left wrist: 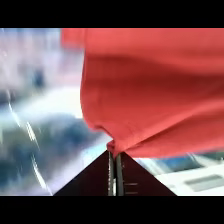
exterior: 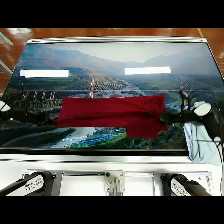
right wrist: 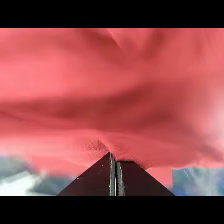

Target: Fold the shirts.

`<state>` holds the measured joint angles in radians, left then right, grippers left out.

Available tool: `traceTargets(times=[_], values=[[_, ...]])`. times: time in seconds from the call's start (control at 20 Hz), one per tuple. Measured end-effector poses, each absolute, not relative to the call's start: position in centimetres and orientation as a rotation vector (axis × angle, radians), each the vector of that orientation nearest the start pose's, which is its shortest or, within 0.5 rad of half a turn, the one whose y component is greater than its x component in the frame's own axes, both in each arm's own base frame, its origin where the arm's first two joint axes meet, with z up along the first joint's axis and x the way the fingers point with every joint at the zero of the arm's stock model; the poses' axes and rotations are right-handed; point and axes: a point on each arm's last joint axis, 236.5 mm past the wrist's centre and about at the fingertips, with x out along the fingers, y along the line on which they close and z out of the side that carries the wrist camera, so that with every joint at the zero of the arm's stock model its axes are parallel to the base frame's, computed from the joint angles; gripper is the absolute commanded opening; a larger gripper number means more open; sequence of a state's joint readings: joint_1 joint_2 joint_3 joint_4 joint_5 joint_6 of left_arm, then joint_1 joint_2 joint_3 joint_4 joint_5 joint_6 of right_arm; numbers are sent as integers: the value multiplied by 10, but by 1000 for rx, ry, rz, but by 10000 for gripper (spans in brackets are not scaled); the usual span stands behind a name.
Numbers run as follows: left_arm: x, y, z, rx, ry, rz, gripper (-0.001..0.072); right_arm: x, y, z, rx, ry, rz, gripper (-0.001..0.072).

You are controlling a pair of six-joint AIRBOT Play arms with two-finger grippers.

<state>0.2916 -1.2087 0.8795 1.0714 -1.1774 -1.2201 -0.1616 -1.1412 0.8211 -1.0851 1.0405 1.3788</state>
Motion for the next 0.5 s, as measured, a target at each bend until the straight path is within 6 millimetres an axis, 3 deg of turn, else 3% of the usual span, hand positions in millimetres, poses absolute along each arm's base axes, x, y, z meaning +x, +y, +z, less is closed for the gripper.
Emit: traceTargets(times=[0.1, 0.25, 0.35, 0.5], values=[[351, -13, -27, -399, 1309, -236, 35, 365, 38, -15, 434, 1212, 164, 58], [394, -15, -25, -399, 1292, -236, 36, 415, 32, -10, 455, 1173, 154, 58], [423, -18, -29, -407, 1287, -233, 36, 441, 30, -19, 477, 1172, 150, 59], [450, -26, -47, -429, 1312, -227, 38, 469, 27, -43, 517, 1173, 131, 88]])
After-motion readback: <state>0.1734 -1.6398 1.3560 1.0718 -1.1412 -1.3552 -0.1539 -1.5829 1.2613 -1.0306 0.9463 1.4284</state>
